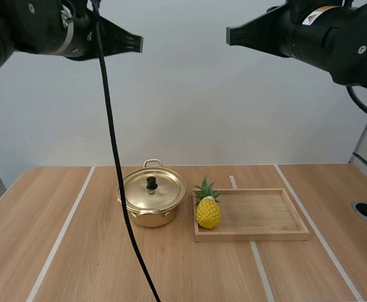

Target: Open the pot, put the pineapple inside, and close it

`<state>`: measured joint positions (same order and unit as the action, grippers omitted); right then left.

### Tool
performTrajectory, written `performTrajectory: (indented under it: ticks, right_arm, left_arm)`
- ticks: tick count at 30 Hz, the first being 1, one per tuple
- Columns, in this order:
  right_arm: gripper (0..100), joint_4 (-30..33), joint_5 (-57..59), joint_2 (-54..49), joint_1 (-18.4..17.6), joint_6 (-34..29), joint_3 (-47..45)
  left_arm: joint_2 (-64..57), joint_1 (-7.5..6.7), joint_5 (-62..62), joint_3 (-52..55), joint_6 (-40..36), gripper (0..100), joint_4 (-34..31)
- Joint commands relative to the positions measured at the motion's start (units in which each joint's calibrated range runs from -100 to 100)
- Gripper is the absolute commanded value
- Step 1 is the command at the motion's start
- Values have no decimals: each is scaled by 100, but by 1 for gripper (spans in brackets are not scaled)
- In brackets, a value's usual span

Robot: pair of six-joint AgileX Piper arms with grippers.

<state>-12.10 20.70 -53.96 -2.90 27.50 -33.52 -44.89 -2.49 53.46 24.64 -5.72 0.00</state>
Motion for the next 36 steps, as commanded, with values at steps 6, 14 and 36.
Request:
performTrajectory:
  ticks: [6, 14, 36]
  right_arm:
    - [0, 47, 152, -4, -3, 6, 13]
    - [0, 47, 343, -4, -3, 6, 13]
    - [0, 257, 342, -4, -3, 6, 13]
  left_arm:
    - [492, -7, 1518, -28, 585, 0, 759]
    - [563, -7, 1679, -28, 803, 0, 845]
    - [635, -7, 2009, -28, 1157, 100, 848]
